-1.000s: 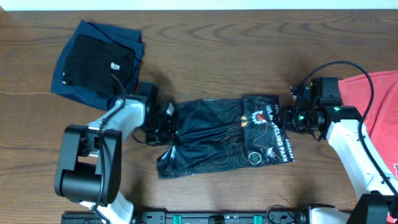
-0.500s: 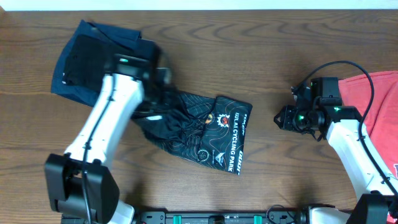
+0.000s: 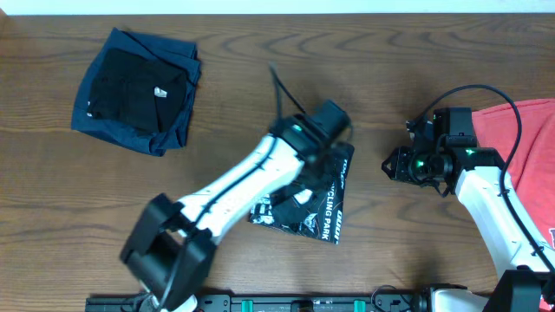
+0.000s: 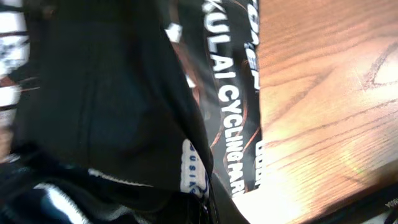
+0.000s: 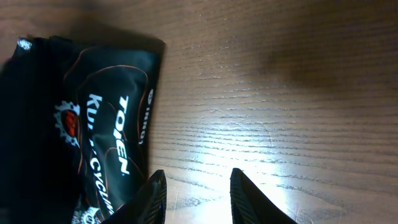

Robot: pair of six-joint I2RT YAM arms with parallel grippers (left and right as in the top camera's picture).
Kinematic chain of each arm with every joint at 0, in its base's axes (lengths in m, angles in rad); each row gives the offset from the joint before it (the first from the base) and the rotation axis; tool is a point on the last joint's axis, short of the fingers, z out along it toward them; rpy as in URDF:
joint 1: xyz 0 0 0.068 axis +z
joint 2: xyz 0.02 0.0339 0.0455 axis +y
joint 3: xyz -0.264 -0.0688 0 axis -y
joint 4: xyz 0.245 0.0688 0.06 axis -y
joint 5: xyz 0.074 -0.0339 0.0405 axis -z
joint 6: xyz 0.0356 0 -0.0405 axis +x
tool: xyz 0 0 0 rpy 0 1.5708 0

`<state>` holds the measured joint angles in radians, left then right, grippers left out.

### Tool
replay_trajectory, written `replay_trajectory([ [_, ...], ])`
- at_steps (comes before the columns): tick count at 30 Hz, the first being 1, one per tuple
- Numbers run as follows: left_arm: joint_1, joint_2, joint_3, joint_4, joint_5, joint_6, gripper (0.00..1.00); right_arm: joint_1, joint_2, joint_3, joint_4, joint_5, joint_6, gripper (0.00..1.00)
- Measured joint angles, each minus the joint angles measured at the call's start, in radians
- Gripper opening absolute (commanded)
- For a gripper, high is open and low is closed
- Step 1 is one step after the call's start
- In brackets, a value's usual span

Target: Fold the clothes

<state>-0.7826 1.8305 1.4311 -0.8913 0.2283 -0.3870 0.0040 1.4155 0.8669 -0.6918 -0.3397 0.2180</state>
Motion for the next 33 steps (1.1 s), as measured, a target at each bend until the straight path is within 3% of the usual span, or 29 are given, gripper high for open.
replay_trajectory([
  [5,-0.064,0.047,0.0,0.047,0.0,-0.033,0.11,0.0,0.0,0.0,0.0,0.0,0.0,0.32],
  [6,-0.072,0.048,0.0,0.051,0.0,-0.036,0.17,0.0,0.0,0.0,0.0,0.0,0.0,0.33],
  [9,-0.084,0.048,0.0,0.084,0.003,-0.043,0.54,0.0,0.0,0.0,0.0,0.0,0.0,0.33],
  [10,-0.085,0.048,0.0,0.1,0.005,-0.046,0.57,0.0,0.0,0.0,0.0,0.0,0.0,0.33],
  [17,-0.082,0.048,0.005,0.123,0.054,-0.055,0.57,0.0,0.0,0.0,-0.005,-0.001,0.0,0.36],
  [24,-0.029,0.026,0.121,-0.076,0.1,0.015,0.6,0.002,0.0,0.0,0.012,-0.086,-0.066,0.38],
  [30,0.066,-0.073,0.177,-0.235,-0.02,0.052,0.61,0.085,0.0,0.0,0.062,-0.216,-0.155,0.39],
  [33,0.122,-0.088,0.172,-0.259,-0.057,0.056,0.61,0.172,0.0,0.0,0.101,-0.236,-0.174,0.45],
])
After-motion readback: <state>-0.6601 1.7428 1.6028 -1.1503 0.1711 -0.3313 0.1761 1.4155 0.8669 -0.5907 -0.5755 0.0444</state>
